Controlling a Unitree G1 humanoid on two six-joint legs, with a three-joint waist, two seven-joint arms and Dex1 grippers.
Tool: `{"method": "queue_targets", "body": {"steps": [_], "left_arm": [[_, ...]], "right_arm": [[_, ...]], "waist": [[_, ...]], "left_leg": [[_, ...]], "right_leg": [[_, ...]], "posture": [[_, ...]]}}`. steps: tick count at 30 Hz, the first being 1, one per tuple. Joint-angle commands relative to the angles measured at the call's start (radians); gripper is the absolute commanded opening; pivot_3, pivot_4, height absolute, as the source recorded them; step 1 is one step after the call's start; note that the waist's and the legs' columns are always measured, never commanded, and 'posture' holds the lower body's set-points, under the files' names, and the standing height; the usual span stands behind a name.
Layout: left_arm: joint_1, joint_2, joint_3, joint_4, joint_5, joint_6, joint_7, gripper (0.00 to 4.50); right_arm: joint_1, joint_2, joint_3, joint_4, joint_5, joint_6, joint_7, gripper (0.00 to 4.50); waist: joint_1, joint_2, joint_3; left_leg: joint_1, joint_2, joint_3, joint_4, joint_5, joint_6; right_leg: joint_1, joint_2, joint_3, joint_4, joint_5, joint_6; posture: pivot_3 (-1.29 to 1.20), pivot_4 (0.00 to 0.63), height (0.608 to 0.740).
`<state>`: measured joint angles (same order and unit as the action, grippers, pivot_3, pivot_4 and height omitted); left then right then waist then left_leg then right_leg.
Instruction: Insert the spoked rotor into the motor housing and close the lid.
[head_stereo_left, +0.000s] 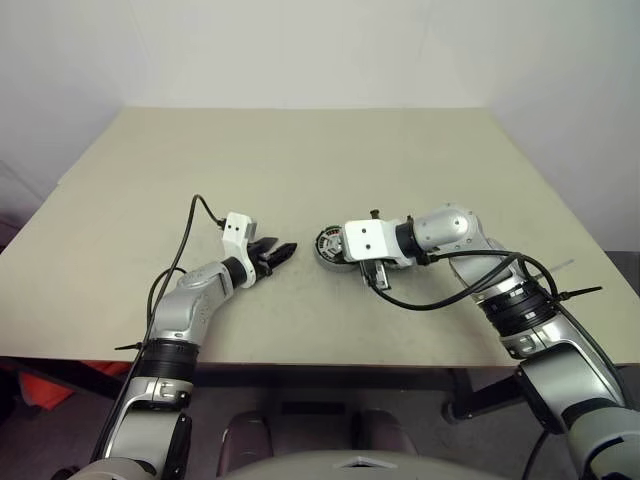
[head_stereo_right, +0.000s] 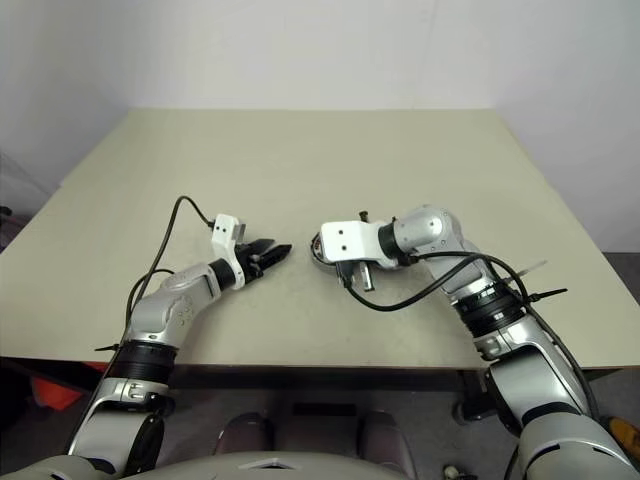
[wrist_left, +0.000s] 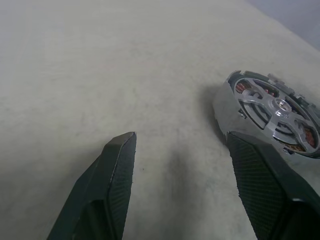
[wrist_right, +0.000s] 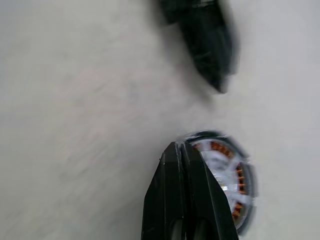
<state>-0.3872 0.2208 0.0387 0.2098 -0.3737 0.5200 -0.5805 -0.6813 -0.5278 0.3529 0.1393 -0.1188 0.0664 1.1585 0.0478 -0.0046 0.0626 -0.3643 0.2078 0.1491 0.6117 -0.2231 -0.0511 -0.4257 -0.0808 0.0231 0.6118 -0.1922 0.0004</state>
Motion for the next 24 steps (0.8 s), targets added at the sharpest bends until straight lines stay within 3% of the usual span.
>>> {"method": "queue_targets", "body": {"steps": [1,4,7,14,19,22,24], "left_arm": [[0.001,-0.005,0.019,-0.056,-0.021,-0.014,-0.001,3.03],[-0.002,-0.010,0.020,-0.062,-0.032,-0.007,-0.009,3.03],[-0.023,-0.011,0.016,-0.042,-0.033,-0.008,-0.015,3.03],[-0.067,-0.011,-0.006,0.014,-0.019,-0.015,-0.050,3.03],[-0.085,-0.010,-0.019,0.040,-0.011,-0.019,-0.070,3.03],[-0.090,-0.009,-0.024,0.048,-0.009,-0.020,-0.079,3.03],[-0.092,-0.008,-0.029,0.052,-0.005,-0.020,-0.084,3.03]], "right_arm": [[-0.001,0.026,-0.112,-0.022,0.052,0.100,-0.116,0.01],[0.046,0.049,-0.245,-0.092,0.153,0.273,-0.198,0.01],[0.112,0.045,-0.353,-0.176,0.225,0.406,-0.265,0.62],[0.207,0.105,-0.639,-0.371,0.434,0.806,-0.490,2.98],[0.256,0.234,-0.916,-0.513,0.658,1.216,-0.632,2.98],[0.200,0.368,-1.125,-0.534,0.696,1.476,-0.724,2.98],[0.201,0.443,-1.204,-0.542,0.752,1.543,-0.787,2.98]], "waist": [[0.001,0.000,0.000],[0.009,0.000,0.000],[0.023,0.000,0.000],[0.029,0.000,0.000],[0.030,0.001,0.000],[0.029,0.002,0.000],[0.029,0.003,0.000]], "left_leg": [[0.000,0.000,0.000,0.000,0.000,-0.001],[0.000,0.000,0.000,0.000,0.000,-0.001],[0.000,0.000,0.000,-0.001,0.000,-0.002],[0.003,-0.001,0.000,-0.004,0.005,-0.010],[0.013,-0.001,0.000,-0.015,0.009,-0.016],[0.014,-0.001,0.000,-0.017,0.010,-0.018],[0.014,-0.001,0.000,-0.017,0.010,-0.019]], "right_leg": [[0.000,0.000,0.000,0.000,0.000,0.000],[0.000,0.000,0.000,0.000,0.000,0.000],[0.000,0.000,0.000,-0.002,0.000,0.000],[0.001,0.000,0.000,-0.001,0.000,0.000],[0.005,0.002,0.002,-0.003,0.000,0.001],[0.005,0.003,0.002,-0.003,0.000,0.000],[0.005,0.003,0.002,-0.003,0.000,0.000]], "posture": [[0.00,0.000,0.740],[0.00,0.000,0.740],[0.00,0.000,0.740],[0.00,0.000,0.740],[0.00,0.000,0.740],[0.00,0.000,0.740],[0.00,0.000,0.740]]}}
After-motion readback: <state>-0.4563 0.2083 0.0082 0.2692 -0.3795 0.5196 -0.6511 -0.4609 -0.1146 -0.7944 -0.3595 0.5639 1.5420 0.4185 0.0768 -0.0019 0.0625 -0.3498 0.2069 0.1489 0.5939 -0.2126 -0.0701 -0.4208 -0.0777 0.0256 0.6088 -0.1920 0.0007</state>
